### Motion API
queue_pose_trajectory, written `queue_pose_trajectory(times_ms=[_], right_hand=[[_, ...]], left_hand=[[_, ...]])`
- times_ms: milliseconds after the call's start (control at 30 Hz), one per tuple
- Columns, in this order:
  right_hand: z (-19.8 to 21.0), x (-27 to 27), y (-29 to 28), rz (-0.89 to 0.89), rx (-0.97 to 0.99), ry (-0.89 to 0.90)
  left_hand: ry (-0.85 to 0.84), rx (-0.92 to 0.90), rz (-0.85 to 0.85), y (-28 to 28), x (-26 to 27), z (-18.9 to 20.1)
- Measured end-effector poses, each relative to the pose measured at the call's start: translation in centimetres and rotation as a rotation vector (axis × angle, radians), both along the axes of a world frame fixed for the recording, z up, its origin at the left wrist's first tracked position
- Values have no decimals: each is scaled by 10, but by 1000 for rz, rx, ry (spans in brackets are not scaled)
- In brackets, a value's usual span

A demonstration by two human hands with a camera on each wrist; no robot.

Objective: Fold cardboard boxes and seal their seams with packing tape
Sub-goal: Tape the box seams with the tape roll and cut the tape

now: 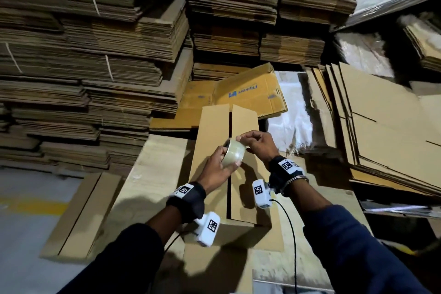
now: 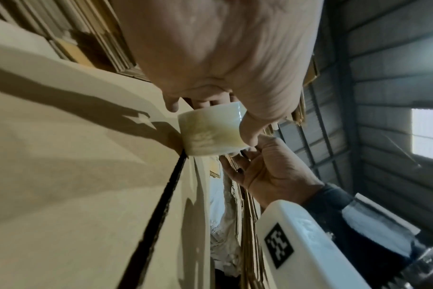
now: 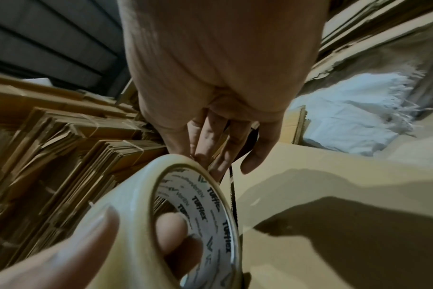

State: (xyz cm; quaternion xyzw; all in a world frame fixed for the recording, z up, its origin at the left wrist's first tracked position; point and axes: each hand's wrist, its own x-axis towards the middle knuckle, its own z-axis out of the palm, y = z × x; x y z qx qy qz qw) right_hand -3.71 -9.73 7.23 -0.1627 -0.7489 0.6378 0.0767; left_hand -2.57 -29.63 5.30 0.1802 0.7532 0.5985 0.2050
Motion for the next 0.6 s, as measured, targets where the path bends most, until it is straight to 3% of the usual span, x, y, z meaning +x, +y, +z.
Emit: queue_pose_trajectory(times_ms=[133,333,600], right_hand=[[-4,-13,1,-31,-79,-82],[-19,-48,12,59,64,-188],[-24,-113,32,152,65,-218]], left_hand=[[-121,84,5,3,-5,3],[-226,155,22,10,-33,-5],[-229,136,57,30,-84,-15]])
